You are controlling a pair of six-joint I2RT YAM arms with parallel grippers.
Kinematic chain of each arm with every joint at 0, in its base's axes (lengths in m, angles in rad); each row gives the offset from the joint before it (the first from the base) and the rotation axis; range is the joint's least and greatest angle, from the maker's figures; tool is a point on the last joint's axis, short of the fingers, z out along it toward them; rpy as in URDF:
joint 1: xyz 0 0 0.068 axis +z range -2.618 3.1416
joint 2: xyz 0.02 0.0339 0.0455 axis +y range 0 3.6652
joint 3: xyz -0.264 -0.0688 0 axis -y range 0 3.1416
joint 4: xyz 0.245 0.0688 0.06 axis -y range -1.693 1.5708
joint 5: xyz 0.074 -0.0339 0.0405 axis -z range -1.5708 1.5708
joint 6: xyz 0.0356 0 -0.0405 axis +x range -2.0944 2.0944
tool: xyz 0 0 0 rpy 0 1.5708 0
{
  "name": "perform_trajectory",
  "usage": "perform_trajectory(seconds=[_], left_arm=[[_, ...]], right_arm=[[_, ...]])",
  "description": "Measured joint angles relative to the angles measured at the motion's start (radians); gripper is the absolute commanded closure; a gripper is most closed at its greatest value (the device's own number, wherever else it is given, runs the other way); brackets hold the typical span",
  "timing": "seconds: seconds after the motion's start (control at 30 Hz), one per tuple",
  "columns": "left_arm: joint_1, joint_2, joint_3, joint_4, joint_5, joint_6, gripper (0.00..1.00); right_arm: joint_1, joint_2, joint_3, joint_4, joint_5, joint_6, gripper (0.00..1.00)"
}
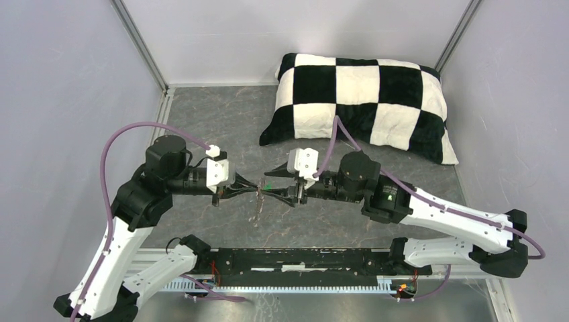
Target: Put the keys on the keyring
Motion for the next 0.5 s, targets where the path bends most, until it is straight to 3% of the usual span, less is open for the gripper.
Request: perform_trajectory(seconds=[0.27, 0.5], left_arm=[[0.000, 0.057, 0.068, -0.132, -0.025, 0.211, 0.98], [0.000, 0.075, 0.081, -0.210, -0.029, 0.327, 0.98]], right_arm=[[-0.006, 0.161, 0.356, -0.384, -0.066, -0.143, 0.56], [-0.006, 0.250, 0.432, -0.583, -0.090, -0.218, 0.64]])
